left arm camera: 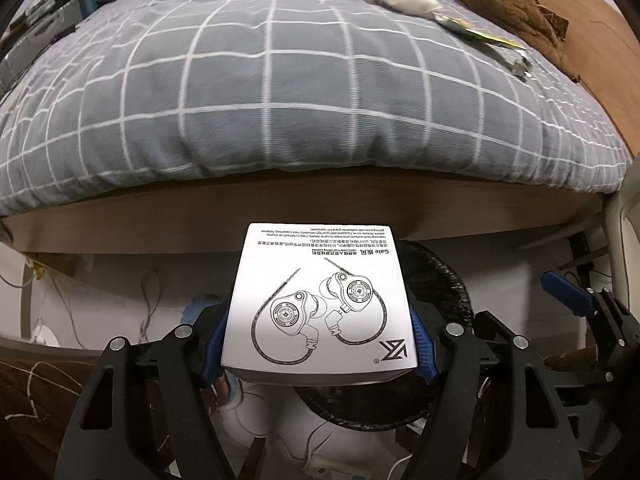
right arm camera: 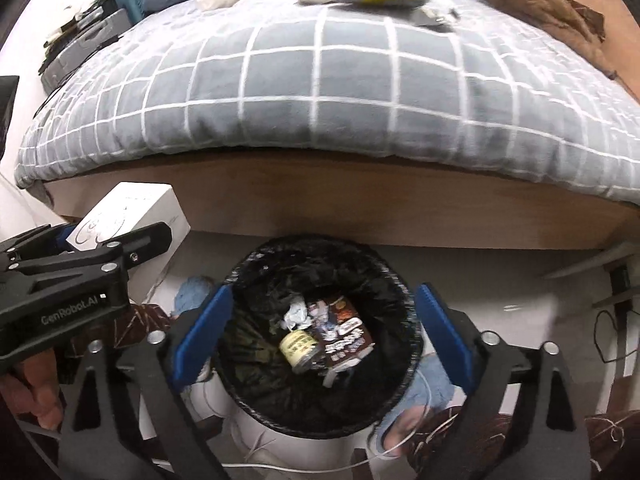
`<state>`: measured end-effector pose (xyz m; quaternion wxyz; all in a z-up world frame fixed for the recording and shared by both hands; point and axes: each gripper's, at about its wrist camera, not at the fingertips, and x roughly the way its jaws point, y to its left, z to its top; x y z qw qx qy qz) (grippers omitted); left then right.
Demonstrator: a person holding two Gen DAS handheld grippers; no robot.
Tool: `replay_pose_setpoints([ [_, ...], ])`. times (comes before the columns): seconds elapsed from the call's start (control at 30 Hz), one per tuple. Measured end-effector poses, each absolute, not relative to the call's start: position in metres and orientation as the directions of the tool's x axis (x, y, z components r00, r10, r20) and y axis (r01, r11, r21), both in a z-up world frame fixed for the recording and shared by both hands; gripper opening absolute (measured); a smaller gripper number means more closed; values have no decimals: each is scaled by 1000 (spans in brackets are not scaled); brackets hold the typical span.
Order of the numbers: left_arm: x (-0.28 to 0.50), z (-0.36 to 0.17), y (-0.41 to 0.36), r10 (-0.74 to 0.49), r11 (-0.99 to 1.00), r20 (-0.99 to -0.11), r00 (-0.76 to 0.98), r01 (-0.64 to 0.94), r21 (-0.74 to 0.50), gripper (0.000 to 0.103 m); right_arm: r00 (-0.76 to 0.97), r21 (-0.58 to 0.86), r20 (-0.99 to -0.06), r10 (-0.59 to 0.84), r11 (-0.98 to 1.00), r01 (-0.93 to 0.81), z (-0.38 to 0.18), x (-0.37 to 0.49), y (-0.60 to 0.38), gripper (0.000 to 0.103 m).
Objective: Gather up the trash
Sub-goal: 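Open both grippers to drop the earphone box and tissue into the bin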
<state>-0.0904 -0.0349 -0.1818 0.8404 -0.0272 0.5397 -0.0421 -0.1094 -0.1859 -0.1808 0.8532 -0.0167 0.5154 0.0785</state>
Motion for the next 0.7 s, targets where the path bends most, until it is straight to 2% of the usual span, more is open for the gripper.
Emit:
replay_pose_setpoints([
  [0.1,-91,-181,-44,-108,994,-904,413,57,-92,70,479,31,-873,92,991,-134,-172,-112,-201,95],
  [0.47,-94,-190,-87,-128,989,-914,384,118,-89,69,503,2,-864,2,1000,-1,-174,-115,-261,95],
  [0.7,-96,-201,-107,-136,985,-924,358,145,-88,70,507,-18,-862,-26,1000,20,-173,-114,-274,95],
])
